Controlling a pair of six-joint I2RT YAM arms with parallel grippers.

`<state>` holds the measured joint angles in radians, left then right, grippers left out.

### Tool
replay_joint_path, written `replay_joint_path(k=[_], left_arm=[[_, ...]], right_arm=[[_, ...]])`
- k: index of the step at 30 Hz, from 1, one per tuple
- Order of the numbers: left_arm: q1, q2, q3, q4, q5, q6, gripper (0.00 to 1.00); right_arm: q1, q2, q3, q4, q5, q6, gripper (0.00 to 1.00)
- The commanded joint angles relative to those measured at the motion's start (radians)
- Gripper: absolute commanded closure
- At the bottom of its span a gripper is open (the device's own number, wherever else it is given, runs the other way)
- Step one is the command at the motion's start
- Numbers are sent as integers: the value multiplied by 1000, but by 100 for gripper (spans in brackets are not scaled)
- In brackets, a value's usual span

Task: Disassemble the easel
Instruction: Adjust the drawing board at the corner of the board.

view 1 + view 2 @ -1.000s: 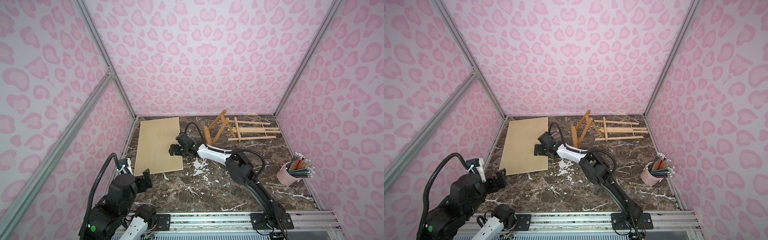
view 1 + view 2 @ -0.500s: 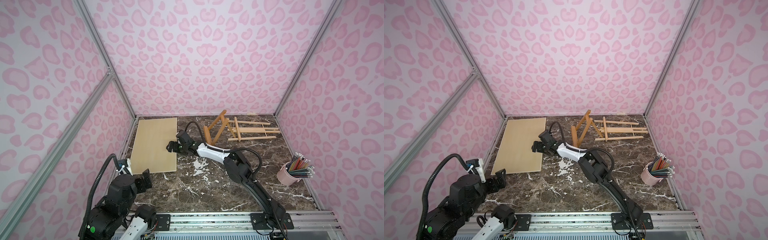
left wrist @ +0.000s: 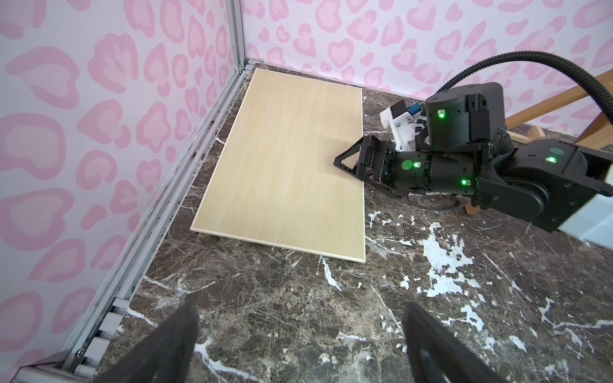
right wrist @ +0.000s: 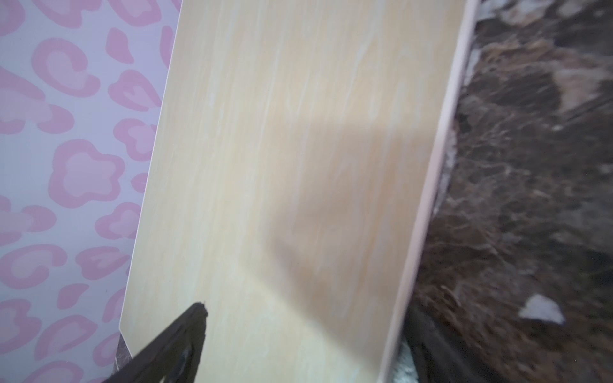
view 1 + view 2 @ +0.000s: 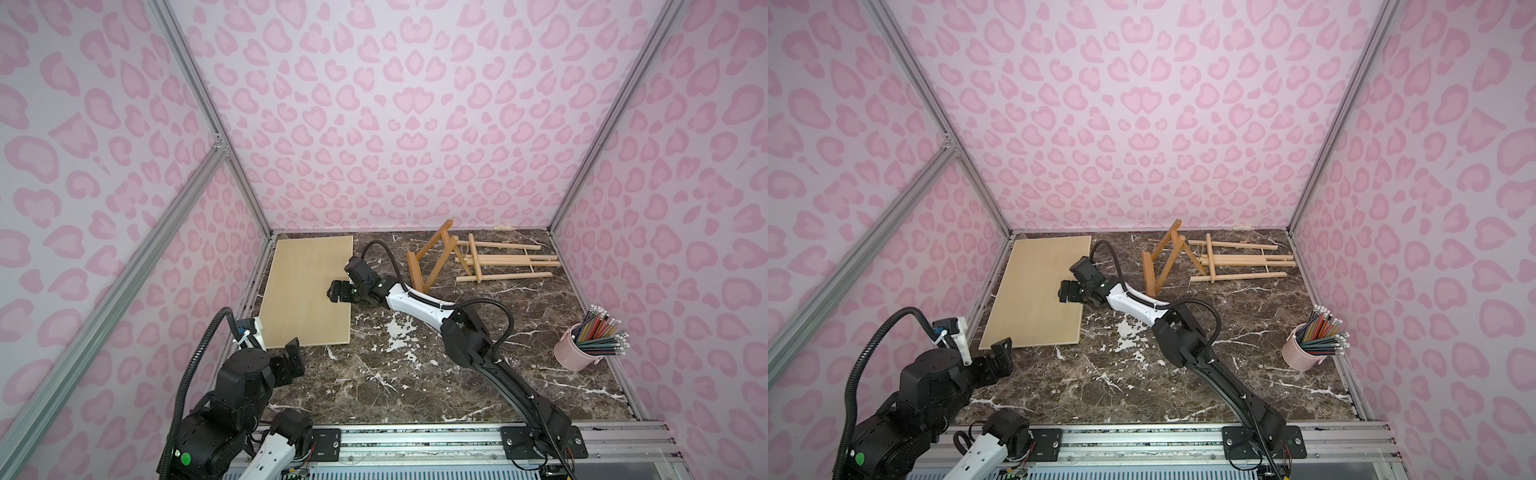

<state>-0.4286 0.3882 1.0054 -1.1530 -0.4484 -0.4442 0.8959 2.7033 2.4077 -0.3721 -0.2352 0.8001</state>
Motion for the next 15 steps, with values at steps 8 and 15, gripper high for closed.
replay_joint_path(k=[8, 15], left_arm=[[0, 4, -1, 26, 0, 9, 3], [1, -12, -4, 28, 2, 10, 3]], right_arm=[[-3, -52, 98, -227, 101, -118, 6], [31, -505, -172, -166, 358, -267, 7]])
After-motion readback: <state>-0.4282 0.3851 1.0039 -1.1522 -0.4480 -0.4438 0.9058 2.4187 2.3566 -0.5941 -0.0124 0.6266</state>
